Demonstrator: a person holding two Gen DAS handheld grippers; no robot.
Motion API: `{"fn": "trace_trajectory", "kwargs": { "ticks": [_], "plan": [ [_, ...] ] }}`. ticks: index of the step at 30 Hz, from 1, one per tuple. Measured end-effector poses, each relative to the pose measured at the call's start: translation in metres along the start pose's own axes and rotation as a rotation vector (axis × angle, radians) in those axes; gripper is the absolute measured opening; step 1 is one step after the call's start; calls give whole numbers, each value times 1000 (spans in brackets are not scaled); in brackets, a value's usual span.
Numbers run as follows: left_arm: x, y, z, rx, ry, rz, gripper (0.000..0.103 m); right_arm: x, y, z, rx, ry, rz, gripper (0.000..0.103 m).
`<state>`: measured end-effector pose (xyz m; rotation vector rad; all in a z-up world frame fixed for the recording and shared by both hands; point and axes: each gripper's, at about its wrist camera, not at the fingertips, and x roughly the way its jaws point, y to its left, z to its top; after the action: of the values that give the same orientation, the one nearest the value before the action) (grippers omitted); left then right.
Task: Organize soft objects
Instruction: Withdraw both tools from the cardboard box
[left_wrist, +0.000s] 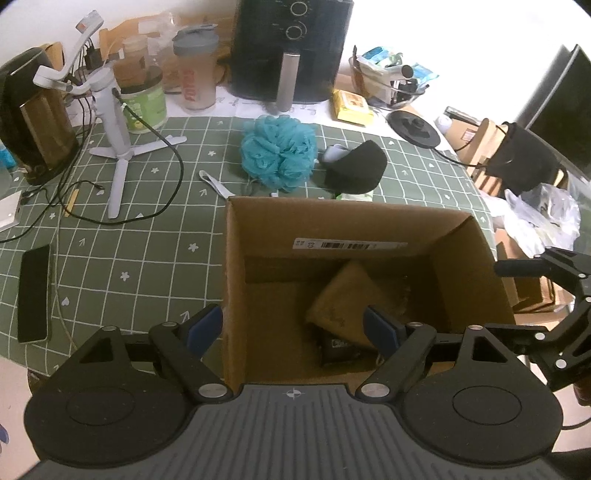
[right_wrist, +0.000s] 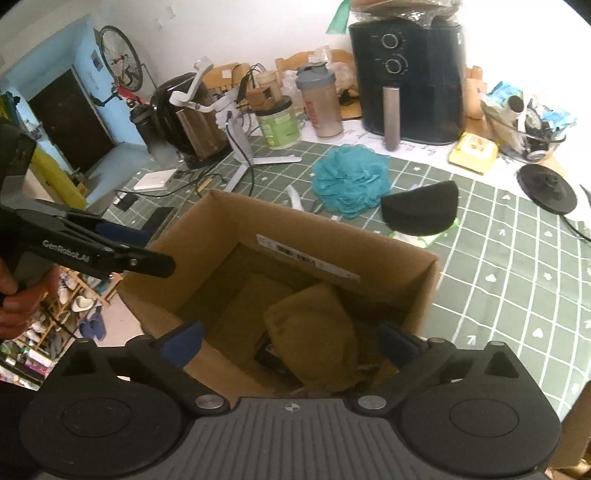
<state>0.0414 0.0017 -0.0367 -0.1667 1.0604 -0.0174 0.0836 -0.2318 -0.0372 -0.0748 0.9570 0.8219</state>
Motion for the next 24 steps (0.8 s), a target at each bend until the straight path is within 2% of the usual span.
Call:
{"fn": "trace_trajectory", "kwargs": {
  "ticks": [6,24],
  "plan": [
    [0,-3,1,9,-6,15,84,-2,-8,-3,18,-10,-74,103],
    [3,1,12,28,-49,-25,84,-5,-39,4,115,-51,-167,103]
  ]
}}
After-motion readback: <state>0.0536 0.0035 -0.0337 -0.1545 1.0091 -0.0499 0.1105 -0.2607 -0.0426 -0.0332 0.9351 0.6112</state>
